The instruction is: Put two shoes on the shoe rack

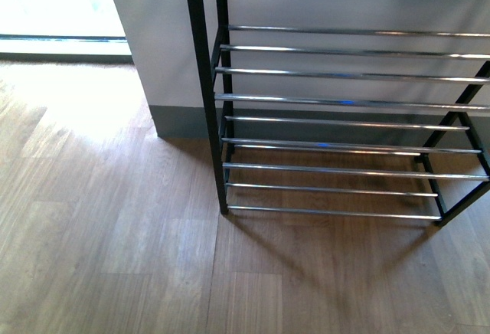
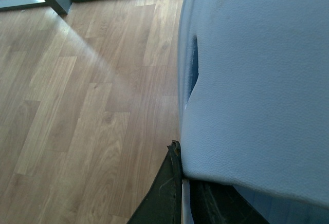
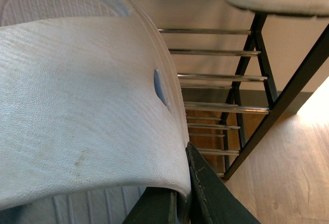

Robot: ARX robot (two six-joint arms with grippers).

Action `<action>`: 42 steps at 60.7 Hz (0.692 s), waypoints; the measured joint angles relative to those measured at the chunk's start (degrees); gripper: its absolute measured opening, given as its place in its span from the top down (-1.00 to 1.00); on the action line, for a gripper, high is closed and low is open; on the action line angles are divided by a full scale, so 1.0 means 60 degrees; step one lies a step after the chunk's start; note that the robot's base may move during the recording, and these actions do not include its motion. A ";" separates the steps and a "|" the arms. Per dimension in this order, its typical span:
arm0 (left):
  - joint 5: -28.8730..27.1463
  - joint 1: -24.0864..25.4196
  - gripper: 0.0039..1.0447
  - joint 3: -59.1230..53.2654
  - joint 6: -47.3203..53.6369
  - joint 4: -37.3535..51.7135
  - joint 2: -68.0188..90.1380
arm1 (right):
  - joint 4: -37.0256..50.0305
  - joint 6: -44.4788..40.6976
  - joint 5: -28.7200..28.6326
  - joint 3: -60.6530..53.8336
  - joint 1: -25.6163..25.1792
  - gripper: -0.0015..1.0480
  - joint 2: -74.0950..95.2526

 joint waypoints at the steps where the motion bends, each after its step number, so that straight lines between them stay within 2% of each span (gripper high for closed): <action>1: 0.0000 0.0000 0.97 0.0000 -0.0004 0.0000 0.0000 | 0.0000 -0.0004 0.0000 0.0000 0.0000 0.97 0.0000; 42: -0.0004 0.0000 0.97 0.0004 0.0000 0.0000 0.0000 | -0.0015 -0.0011 -0.0025 -0.0004 0.0000 0.97 0.0000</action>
